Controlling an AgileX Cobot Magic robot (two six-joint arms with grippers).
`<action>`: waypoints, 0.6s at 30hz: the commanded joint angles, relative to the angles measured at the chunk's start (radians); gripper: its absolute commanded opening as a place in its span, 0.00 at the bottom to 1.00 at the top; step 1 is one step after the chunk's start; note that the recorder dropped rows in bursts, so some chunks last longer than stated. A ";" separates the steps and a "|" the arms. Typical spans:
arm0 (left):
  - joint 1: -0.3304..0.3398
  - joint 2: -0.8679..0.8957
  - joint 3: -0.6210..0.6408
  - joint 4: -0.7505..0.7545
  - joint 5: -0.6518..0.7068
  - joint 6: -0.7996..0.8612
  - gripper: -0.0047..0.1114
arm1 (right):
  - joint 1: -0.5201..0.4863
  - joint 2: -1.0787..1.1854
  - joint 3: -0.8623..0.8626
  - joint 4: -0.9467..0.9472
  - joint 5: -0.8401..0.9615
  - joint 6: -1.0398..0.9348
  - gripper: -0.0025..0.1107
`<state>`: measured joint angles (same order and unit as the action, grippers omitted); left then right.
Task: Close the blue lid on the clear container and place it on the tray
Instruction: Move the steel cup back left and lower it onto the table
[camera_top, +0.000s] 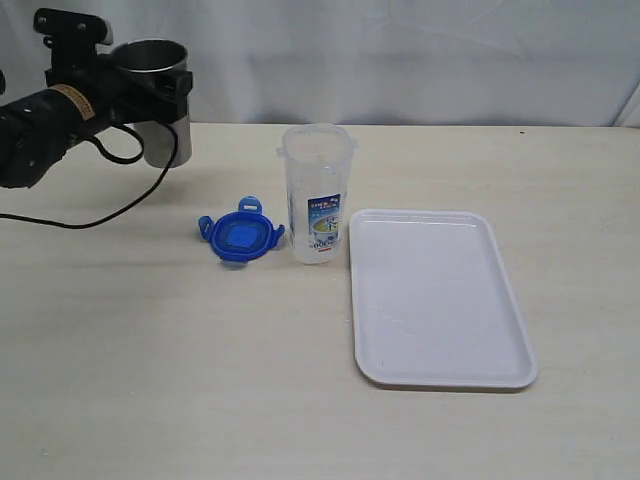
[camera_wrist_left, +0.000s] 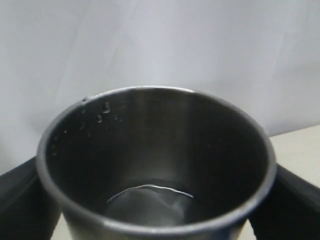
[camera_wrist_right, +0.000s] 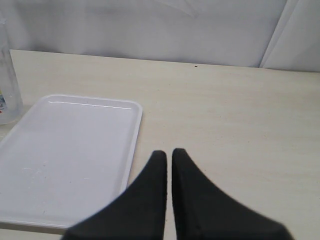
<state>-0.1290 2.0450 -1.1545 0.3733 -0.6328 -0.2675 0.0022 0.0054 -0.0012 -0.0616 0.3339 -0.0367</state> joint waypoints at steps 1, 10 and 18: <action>0.040 0.046 -0.016 -0.012 -0.201 -0.014 0.04 | 0.001 -0.005 0.001 0.002 0.003 0.000 0.06; 0.124 0.180 -0.058 -0.009 -0.277 0.088 0.04 | 0.001 -0.005 0.001 0.002 0.003 0.000 0.06; 0.154 0.243 -0.116 -0.009 -0.300 0.088 0.04 | 0.001 -0.005 0.001 0.002 0.003 0.000 0.06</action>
<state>0.0208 2.2893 -1.2378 0.3733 -0.8435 -0.1823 0.0022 0.0054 -0.0012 -0.0616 0.3339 -0.0367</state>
